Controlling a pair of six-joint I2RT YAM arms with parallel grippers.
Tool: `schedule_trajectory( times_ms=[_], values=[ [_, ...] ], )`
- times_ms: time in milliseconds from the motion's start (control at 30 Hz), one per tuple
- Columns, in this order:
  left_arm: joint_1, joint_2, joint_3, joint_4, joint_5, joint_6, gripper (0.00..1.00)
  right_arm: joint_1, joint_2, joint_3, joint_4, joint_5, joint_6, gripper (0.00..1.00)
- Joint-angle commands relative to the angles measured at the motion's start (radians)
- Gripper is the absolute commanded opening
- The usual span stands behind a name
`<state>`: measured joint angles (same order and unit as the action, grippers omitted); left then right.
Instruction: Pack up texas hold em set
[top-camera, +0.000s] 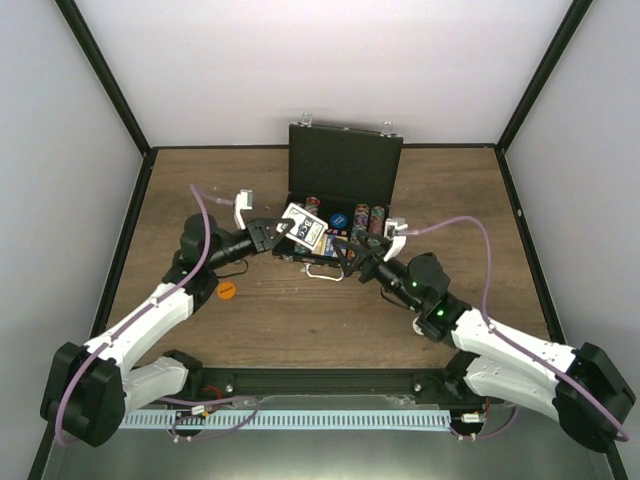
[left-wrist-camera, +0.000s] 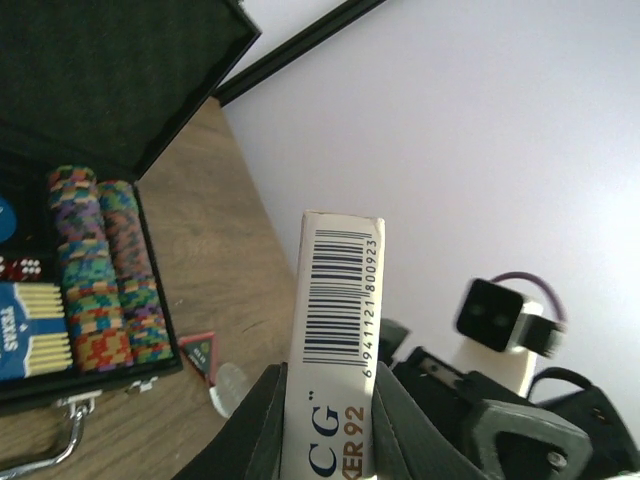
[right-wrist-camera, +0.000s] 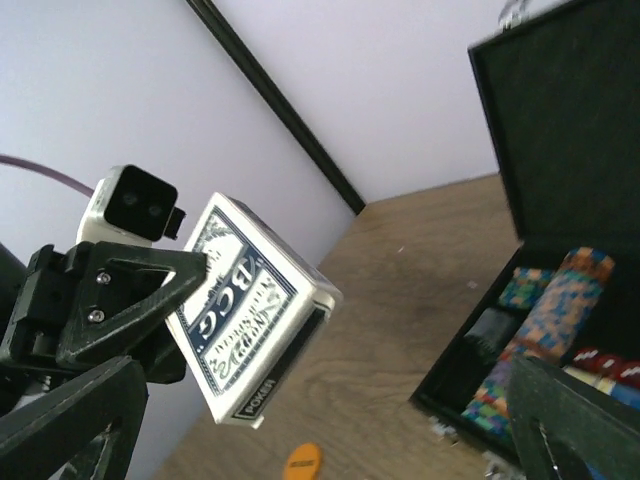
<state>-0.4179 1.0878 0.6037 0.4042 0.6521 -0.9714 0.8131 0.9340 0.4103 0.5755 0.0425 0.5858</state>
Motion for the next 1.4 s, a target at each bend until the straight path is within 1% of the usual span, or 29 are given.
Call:
schedule_trajectory(
  times_ms=[0, 67, 200, 300, 333, 400, 500, 567, 700, 767, 867, 1000, 1133, 1200, 1233, 1267, 1300, 1367],
  values=[
    [0.000, -0.020, 0.001, 0.136, -0.010, -0.027, 0.12, -0.074, 0.081, 0.022, 0.110, -0.251, 0.323, 1.00],
    [-0.001, -0.025, -0.001, 0.156, -0.009, -0.035, 0.12, -0.095, 0.137, 0.043, 0.172, -0.326, 0.385, 1.00],
    [0.000, -0.043, 0.001, 0.157, -0.013, -0.034, 0.12, -0.100, 0.246, 0.099, 0.293, -0.434, 0.435, 0.92],
    [0.000, -0.047, 0.002, 0.153, -0.011, -0.032, 0.12, -0.100, 0.310, 0.130, 0.356, -0.477, 0.453, 0.85],
    [-0.001, -0.047, 0.002, 0.153, -0.011, -0.032, 0.12, -0.100, 0.326, 0.133, 0.380, -0.483, 0.459, 0.82],
    [-0.001, -0.050, -0.003, 0.152, -0.012, -0.032, 0.12, -0.100, 0.348, 0.145, 0.415, -0.489, 0.465, 0.79],
    [-0.001, -0.053, -0.004, 0.153, -0.010, -0.033, 0.12, -0.100, 0.373, 0.178, 0.412, -0.490, 0.460, 0.75],
    [-0.001, -0.051, -0.004, 0.161, -0.008, -0.033, 0.12, -0.100, 0.388, 0.197, 0.409, -0.487, 0.459, 0.70],
    [-0.001, -0.047, -0.001, 0.171, 0.002, -0.042, 0.12, -0.100, 0.410, 0.221, 0.390, -0.476, 0.464, 0.50],
    [0.000, -0.046, -0.002, 0.173, 0.003, -0.048, 0.12, -0.100, 0.415, 0.218, 0.401, -0.469, 0.471, 0.44],
    [-0.001, -0.045, -0.008, 0.183, 0.004, -0.056, 0.12, -0.100, 0.420, 0.218, 0.411, -0.459, 0.474, 0.37],
    [-0.001, -0.042, -0.007, 0.190, 0.014, -0.063, 0.12, -0.100, 0.418, 0.224, 0.414, -0.450, 0.470, 0.25],
    [-0.001, -0.045, -0.010, 0.190, 0.019, -0.066, 0.12, -0.100, 0.406, 0.225, 0.408, -0.433, 0.454, 0.18],
    [-0.001, -0.046, -0.009, 0.185, 0.021, -0.062, 0.21, -0.100, 0.398, 0.228, 0.390, -0.427, 0.442, 0.16],
    [0.000, -0.046, -0.006, 0.174, 0.021, -0.048, 0.28, -0.099, 0.388, 0.228, 0.372, -0.416, 0.432, 0.15],
    [0.000, -0.047, 0.002, 0.147, 0.019, -0.028, 0.38, -0.099, 0.373, 0.230, 0.349, -0.405, 0.419, 0.15],
    [0.001, -0.048, 0.016, 0.105, 0.014, 0.002, 0.49, -0.101, 0.358, 0.233, 0.313, -0.394, 0.404, 0.15],
    [0.005, -0.058, 0.061, -0.025, -0.016, 0.089, 0.65, -0.115, 0.325, 0.244, 0.221, -0.371, 0.361, 0.14]
  ],
)
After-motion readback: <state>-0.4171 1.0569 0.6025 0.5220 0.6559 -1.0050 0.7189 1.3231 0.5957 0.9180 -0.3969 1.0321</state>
